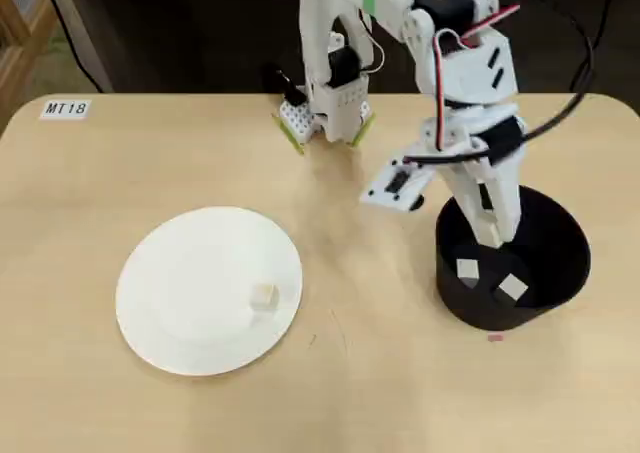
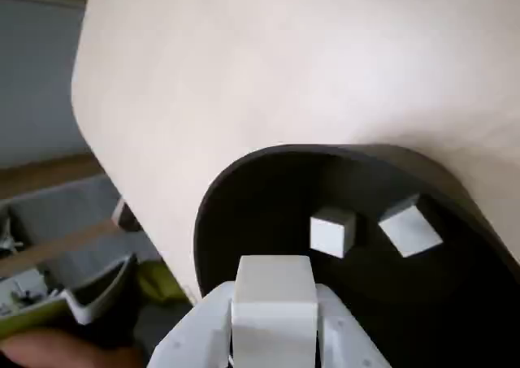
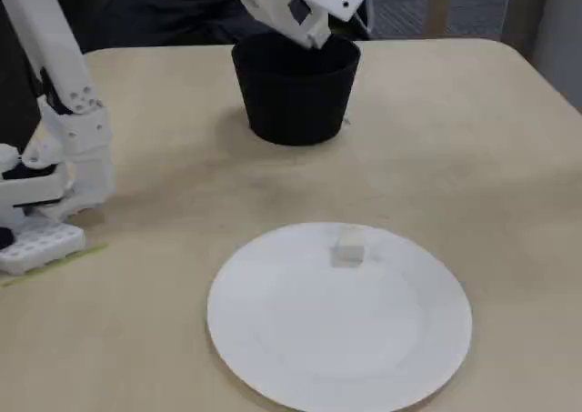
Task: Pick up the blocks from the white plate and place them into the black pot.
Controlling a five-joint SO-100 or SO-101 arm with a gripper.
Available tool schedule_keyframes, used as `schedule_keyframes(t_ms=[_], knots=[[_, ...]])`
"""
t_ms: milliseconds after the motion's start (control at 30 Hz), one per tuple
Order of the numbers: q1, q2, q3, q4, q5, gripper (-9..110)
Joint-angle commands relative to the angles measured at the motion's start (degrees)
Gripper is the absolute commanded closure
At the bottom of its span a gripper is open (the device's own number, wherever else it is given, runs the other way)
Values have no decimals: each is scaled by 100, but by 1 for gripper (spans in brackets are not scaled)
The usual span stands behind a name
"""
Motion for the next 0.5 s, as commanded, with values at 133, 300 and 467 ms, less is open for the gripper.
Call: schedule_keyframes(t_ms=[133,300,467], knots=[[-44,-677,-1055,229,0,104],[-9,-519,-1081,580,-193,77],[-18,-343,-1090,905,-211,71]])
